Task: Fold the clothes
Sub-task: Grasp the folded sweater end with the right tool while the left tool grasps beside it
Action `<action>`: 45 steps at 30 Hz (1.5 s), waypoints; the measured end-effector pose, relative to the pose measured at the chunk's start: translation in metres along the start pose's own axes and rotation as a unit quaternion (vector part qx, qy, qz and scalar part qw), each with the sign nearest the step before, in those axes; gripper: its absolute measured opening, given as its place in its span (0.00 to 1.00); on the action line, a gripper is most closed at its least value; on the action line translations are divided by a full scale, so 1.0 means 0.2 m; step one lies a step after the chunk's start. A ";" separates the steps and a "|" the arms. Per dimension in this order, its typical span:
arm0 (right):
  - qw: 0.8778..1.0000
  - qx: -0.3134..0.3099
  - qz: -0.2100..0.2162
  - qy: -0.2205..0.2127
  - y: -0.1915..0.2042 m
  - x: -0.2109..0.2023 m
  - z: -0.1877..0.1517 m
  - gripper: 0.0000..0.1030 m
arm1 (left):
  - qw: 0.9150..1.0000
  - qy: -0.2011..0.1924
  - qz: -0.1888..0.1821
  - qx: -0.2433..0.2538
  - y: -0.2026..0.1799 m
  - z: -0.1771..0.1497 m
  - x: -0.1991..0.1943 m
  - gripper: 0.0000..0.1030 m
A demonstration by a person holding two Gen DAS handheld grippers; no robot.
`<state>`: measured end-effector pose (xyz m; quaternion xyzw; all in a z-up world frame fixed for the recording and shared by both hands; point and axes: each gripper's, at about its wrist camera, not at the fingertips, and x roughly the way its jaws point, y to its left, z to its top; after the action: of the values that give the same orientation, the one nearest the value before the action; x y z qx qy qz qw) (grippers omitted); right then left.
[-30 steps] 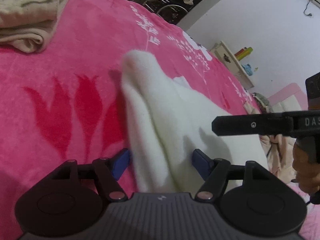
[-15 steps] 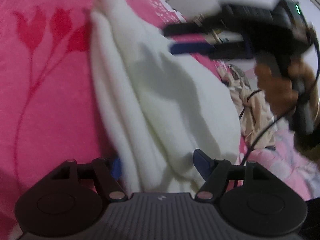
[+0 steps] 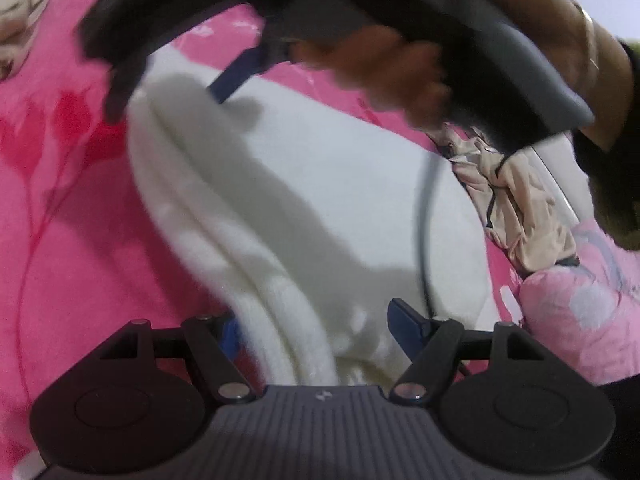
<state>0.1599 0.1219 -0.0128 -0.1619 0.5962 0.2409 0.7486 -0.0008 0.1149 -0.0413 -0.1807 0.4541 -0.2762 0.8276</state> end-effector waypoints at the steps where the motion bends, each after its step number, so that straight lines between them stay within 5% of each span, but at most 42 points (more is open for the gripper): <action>1: 1.000 0.000 -0.007 0.004 0.01 0.01 0.00 0.83 | 1.000 -0.002 -0.001 0.007 -0.02 0.00 0.00 0.71; 16: 0.980 -0.132 -0.150 0.014 0.21 0.20 -0.10 0.83 | 0.999 -0.013 -0.005 0.049 -0.14 0.02 0.05 0.71; 18: 0.980 -0.133 -0.147 0.014 0.19 0.19 -0.10 0.77 | 0.998 -0.016 -0.006 0.054 -0.15 0.01 0.06 0.70; 20: 0.981 -0.127 -0.148 0.007 0.16 0.15 -0.09 0.59 | 0.998 -0.021 -0.006 0.058 -0.17 0.01 0.07 0.69; 28: 0.991 -0.084 -0.103 -0.023 0.02 0.03 -0.12 0.37 | 0.997 -0.032 -0.002 0.074 -0.24 0.03 0.11 0.52; 35: 0.997 -0.035 -0.035 -0.061 -0.08 -0.11 -0.15 0.34 | 0.995 -0.038 -0.001 0.096 -0.32 0.03 0.15 0.37; 45: 0.993 0.029 0.035 -0.112 -0.33 -0.32 -0.23 0.33 | 0.988 -0.040 -0.007 0.146 -0.47 0.05 0.21 0.30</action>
<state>0.1479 0.0308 0.0361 -0.0916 0.5205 0.2663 0.8061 -0.0011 0.0157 -0.0110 -0.0720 0.3743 -0.3375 0.8607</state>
